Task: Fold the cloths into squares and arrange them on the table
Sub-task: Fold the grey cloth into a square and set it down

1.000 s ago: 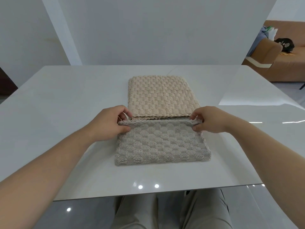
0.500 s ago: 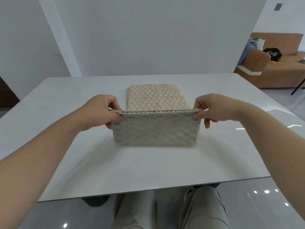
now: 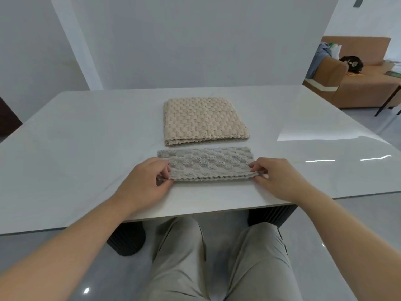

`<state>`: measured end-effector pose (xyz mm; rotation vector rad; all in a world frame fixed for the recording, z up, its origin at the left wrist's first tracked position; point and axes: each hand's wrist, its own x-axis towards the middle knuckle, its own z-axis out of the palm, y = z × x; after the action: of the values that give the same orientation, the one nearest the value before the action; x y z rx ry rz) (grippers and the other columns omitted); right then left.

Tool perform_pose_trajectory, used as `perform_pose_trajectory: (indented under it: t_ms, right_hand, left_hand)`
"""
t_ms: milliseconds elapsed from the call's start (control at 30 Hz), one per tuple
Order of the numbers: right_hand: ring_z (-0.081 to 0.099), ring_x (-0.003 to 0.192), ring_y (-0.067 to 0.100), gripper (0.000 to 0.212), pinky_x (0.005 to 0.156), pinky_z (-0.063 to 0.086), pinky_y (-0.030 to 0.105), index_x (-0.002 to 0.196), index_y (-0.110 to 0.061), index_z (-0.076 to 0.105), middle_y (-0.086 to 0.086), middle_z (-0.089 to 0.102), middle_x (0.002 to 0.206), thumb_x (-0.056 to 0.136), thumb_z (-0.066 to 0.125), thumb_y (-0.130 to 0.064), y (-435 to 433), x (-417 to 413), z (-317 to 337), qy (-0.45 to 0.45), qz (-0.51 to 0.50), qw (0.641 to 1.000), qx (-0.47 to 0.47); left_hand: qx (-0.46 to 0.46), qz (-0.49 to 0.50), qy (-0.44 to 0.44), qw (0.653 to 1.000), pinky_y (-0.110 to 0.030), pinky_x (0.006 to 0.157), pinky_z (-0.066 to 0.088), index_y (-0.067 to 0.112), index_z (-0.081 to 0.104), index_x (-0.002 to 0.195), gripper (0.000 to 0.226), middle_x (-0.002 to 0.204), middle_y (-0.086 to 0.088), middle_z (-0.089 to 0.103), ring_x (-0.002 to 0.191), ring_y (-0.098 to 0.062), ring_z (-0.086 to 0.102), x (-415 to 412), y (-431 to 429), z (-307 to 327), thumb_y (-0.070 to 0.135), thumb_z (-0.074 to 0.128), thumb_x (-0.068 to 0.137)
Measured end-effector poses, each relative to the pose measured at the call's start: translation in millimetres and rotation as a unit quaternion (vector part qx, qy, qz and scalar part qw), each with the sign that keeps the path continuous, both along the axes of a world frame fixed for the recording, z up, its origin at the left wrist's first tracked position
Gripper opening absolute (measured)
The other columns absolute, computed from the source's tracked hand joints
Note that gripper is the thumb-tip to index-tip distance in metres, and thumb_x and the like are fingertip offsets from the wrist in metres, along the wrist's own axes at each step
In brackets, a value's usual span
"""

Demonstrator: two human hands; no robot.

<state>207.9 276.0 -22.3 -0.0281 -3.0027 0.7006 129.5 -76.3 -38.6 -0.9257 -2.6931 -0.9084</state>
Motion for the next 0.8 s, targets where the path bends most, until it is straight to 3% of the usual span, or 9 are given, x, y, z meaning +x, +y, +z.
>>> perform_pose_trajectory:
  t_ms: [100, 200, 300, 367, 467, 533, 600, 700, 800]
  right_hand:
    - [0.064, 0.115, 0.022, 0.018, 0.099, 0.047, 0.031, 0.107, -0.015, 0.069, -0.003, 0.068, 0.128, 0.089, 0.066, -0.012, -0.9, 7.5, -14.1, 0.026, -0.002, 0.998, 0.057]
    - [0.063, 0.114, 0.024, 0.021, 0.094, 0.051, 0.041, 0.114, -0.023, 0.065, -0.008, 0.066, 0.130, 0.094, 0.061, -0.022, -0.7, 11.8, -15.3, 0.019, -0.011, 0.994, 0.107]
    - [0.064, 0.111, 0.025, 0.022, 0.091, 0.051, 0.041, 0.115, -0.027, 0.063, -0.008, 0.068, 0.125, 0.094, 0.058, -0.026, -3.4, 15.7, -10.4, -0.002, -0.008, 0.991, 0.131]
    - [0.064, 0.109, 0.022, 0.024, 0.093, 0.048, 0.039, 0.112, -0.028, 0.065, -0.010, 0.069, 0.120, 0.091, 0.054, -0.031, -8.4, 18.5, -3.1, -0.013, 0.003, 0.984, 0.175]
    - [0.062, 0.106, 0.016, 0.034, 0.097, 0.042, 0.038, 0.097, -0.032, 0.068, -0.013, 0.071, 0.107, 0.079, 0.044, -0.049, -26.0, 14.7, 7.3, 0.043, -0.047, 0.967, 0.248]
    - [0.060, 0.119, 0.023, 0.042, 0.103, 0.040, 0.040, 0.107, -0.025, 0.072, -0.005, 0.072, 0.113, 0.083, 0.043, -0.046, -50.0, -1.0, 7.3, 0.114, -0.065, 0.970, 0.204]
    - [0.046, 0.138, 0.026, 0.048, 0.113, 0.036, 0.041, 0.131, -0.016, 0.063, 0.003, 0.062, 0.137, 0.096, 0.038, -0.037, -76.8, -27.1, 1.4, 0.139, -0.028, 0.981, 0.130]
    - [0.018, 0.152, 0.022, 0.051, 0.123, 0.018, 0.040, 0.155, -0.013, 0.032, 0.003, 0.031, 0.162, 0.107, 0.025, -0.030, -103.0, -60.3, -11.3, 0.056, 0.039, 0.996, 0.054]
    - [0.007, 0.154, 0.021, 0.055, 0.125, 0.006, 0.038, 0.160, -0.015, 0.015, 0.002, 0.015, 0.167, 0.108, 0.017, -0.034, -101.4, -71.1, -30.0, -0.024, 0.058, 0.993, 0.096]
  left_hand:
    - [-0.013, -0.009, 0.010, 1.000, -0.034, 0.088, 0.055, 0.022, 0.056, 0.077, 0.023, 0.099, 0.008, 0.066, 0.121, -0.008, 0.060, 8.2, -0.3, -14.7, 0.016, 0.076, 0.087]
    - [-0.029, -0.015, 0.010, 0.999, -0.038, 0.089, 0.055, 0.024, 0.056, 0.079, 0.022, 0.098, 0.009, 0.066, 0.121, -0.009, 0.060, 11.5, -2.8, -17.0, 0.020, 0.075, 0.088]
    - [-0.078, -0.020, 0.018, 0.997, -0.038, 0.085, 0.054, 0.029, 0.056, 0.081, 0.016, 0.095, 0.014, 0.065, 0.102, -0.009, 0.064, 14.4, -5.4, -12.3, 0.039, 0.066, 0.088]
    - [-0.132, -0.007, 0.049, 0.990, -0.041, 0.099, 0.046, 0.033, 0.057, 0.085, 0.023, 0.091, 0.019, 0.061, 0.089, -0.005, 0.059, 15.9, -3.0, -10.0, 0.056, 0.056, 0.086]
    - [-0.128, 0.027, 0.090, 0.987, -0.043, 0.118, 0.025, 0.035, 0.061, 0.101, 0.032, 0.104, 0.021, 0.062, 0.102, -0.004, 0.056, 15.2, 16.0, -2.2, 0.063, 0.049, 0.092]
    - [-0.103, 0.041, 0.105, 0.988, -0.044, 0.120, 0.024, 0.025, 0.062, 0.122, 0.035, 0.126, 0.010, 0.063, 0.121, -0.012, 0.054, 8.5, 43.7, 3.2, 0.048, 0.045, 0.102]
    - [-0.115, 0.062, 0.082, 0.988, -0.045, 0.121, 0.024, 0.017, 0.052, 0.141, 0.041, 0.145, -0.001, 0.054, 0.138, -0.020, 0.044, -2.1, 77.2, 4.4, 0.033, 0.041, 0.105]
    - [-0.177, 0.068, -0.004, 0.982, -0.048, 0.126, 0.011, 0.016, 0.024, 0.159, 0.053, 0.166, -0.004, 0.023, 0.155, -0.025, 0.014, -17.7, 106.5, -11.1, 0.030, 0.025, 0.107]
    - [-0.226, 0.058, -0.025, 0.972, -0.046, 0.126, 0.006, 0.020, 0.012, 0.162, 0.058, 0.170, 0.000, 0.011, 0.156, -0.022, 0.005, -26.0, 102.3, -28.0, 0.039, 0.013, 0.107]
